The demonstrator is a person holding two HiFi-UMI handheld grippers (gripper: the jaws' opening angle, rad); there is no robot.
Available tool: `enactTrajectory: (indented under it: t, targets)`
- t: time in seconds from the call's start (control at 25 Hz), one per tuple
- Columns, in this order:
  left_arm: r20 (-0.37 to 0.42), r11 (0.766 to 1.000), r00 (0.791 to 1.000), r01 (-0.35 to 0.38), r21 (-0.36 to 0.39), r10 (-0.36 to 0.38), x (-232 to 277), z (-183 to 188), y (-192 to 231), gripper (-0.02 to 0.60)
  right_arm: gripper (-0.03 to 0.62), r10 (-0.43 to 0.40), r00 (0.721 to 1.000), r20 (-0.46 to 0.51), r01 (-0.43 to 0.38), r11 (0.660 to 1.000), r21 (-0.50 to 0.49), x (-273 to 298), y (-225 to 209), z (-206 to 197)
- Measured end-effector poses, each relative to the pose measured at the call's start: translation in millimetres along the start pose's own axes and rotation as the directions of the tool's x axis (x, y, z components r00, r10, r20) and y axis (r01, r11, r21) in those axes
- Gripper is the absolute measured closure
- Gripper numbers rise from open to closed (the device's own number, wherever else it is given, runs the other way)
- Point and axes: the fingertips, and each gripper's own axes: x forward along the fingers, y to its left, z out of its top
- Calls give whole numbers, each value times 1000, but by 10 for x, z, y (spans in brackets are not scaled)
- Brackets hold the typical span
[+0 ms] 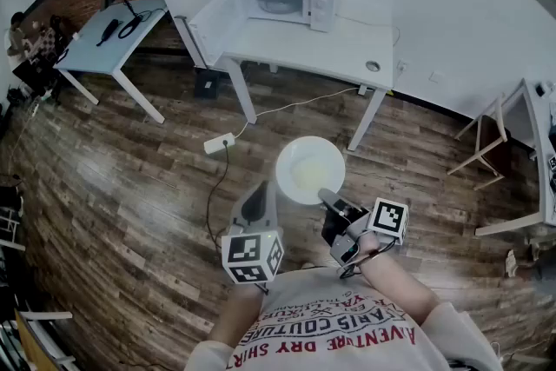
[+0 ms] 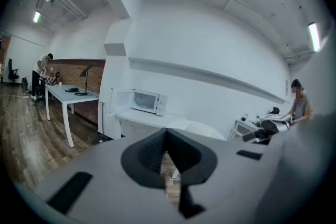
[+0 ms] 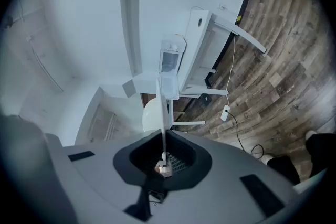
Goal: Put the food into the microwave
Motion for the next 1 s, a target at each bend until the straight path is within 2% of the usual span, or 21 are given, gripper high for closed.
enactTrajectory:
  t: [0.72, 1.0]
  targets:
    - [-1, 1000, 1000, -10, -12, 10, -38, -34, -16, 578, 571, -14, 1000, -5, 14, 1000, 25, -48, -35, -10]
    - [-34, 999, 999, -21, -37, 20, 84, -84, 83, 578, 571, -17, 1000, -17, 18, 998, 63, 81, -87, 81]
